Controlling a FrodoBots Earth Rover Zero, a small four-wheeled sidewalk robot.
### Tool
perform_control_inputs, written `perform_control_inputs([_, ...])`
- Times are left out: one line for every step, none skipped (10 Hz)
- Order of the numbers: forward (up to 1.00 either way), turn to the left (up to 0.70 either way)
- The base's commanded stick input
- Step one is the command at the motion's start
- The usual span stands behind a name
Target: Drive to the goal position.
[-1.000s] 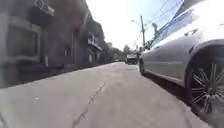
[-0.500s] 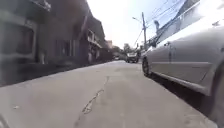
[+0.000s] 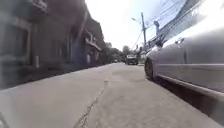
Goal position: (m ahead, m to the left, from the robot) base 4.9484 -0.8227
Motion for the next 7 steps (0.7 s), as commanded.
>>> perform_control_inputs([0.85, 0.0])
perform_control_inputs([0.85, 0.0])
perform_control_inputs([0.85, 0.0])
perform_control_inputs([0.85, 0.0])
perform_control_inputs([0.85, 0.0])
perform_control_inputs([0.85, 0.0])
perform_control_inputs([0.85, 0.0])
